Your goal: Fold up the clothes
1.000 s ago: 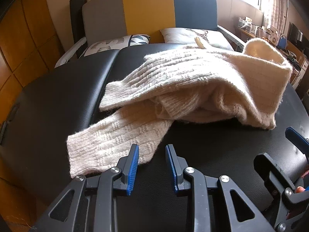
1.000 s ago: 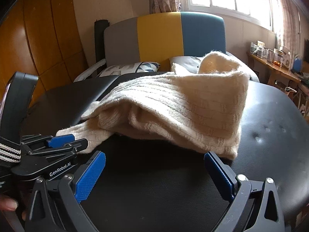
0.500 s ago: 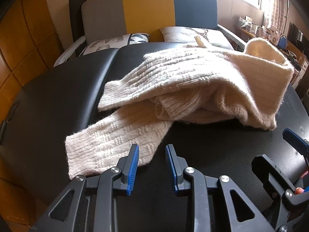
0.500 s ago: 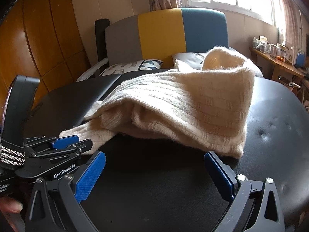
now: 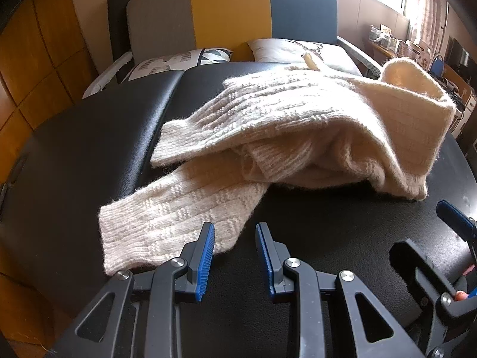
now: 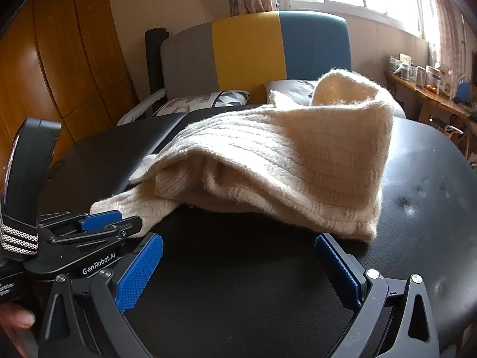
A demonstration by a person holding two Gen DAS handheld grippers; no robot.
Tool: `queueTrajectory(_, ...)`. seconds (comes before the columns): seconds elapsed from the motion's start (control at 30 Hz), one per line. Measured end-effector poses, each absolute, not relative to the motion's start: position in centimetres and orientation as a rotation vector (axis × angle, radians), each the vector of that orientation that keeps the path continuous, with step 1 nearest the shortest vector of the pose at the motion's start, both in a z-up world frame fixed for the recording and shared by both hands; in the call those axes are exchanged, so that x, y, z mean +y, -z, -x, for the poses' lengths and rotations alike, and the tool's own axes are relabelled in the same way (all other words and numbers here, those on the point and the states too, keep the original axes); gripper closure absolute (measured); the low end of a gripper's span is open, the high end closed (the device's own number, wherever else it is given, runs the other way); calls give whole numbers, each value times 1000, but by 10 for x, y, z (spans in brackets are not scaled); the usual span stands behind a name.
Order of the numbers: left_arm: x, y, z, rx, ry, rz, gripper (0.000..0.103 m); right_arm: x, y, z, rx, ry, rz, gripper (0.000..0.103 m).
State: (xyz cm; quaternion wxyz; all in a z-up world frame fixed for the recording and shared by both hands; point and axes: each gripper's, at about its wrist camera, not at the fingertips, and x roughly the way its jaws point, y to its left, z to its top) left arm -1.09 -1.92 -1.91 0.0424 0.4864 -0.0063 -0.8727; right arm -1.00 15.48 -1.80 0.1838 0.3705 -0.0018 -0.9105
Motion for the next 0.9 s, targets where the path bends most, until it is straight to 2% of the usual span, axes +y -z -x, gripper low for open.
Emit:
queueTrajectory(0.67,-42,43,31,-31,2585,-1517,75,144,19,28,76,2570,-1101,0)
queueTrajectory(0.9,-56,47,50,-80,2572,-1479,75,129,11,38,205,2578,-1057,0)
